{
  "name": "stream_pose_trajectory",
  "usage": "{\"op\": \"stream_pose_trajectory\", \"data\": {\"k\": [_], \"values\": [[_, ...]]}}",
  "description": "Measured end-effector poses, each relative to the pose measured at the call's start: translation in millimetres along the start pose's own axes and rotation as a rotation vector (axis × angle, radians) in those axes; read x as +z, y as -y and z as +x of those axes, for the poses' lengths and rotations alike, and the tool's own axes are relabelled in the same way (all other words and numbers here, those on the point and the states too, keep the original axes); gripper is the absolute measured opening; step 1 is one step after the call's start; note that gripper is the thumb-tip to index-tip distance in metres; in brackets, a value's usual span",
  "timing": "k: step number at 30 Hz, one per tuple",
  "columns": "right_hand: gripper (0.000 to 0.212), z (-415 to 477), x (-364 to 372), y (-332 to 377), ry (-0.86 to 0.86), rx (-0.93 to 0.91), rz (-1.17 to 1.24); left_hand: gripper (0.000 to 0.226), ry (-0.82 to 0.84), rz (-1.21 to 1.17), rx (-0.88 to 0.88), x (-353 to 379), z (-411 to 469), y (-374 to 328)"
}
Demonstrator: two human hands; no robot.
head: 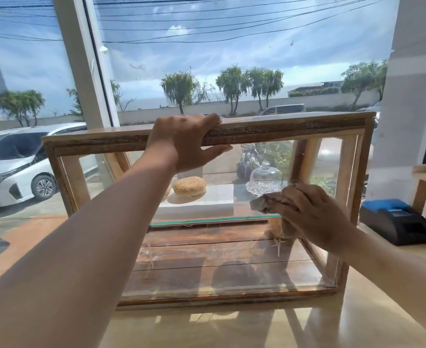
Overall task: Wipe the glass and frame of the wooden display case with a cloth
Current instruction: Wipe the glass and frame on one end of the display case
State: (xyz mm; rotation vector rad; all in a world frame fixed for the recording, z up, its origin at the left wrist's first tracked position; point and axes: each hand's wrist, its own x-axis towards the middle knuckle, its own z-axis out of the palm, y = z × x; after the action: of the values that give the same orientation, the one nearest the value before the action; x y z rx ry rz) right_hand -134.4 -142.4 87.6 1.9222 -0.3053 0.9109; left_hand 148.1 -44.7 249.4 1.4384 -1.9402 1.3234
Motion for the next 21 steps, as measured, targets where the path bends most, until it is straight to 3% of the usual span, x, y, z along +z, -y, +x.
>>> {"op": "stream_pose_trajectory", "data": {"k": [2,7,11,14,17,21], "values": [[0.048,27,-4,-13,-0.066,0.102,0.007,0.064,0.003,-0.004,0.001,0,1,0],[0.035,63,9,20,-0.194,0.22,0.018,0.066,0.005,-0.029,-0.004,-1,0,0],[0.029,12,20,48,-0.007,-0.086,0.045,0.064,0.002,-0.03,-0.011,-2,1,0],[0.029,-30,16,32,0.037,-0.181,-0.008,0.061,0.002,-0.018,-0.012,-1,1,0],[0.029,-44,5,-4,0.009,-0.129,-0.043,0.062,-0.011,-0.012,-0.001,0,0,0],[0.031,-4,-5,-38,-0.094,0.103,-0.038,0.062,-0.01,-0.012,-0.004,0,0,0]]}}
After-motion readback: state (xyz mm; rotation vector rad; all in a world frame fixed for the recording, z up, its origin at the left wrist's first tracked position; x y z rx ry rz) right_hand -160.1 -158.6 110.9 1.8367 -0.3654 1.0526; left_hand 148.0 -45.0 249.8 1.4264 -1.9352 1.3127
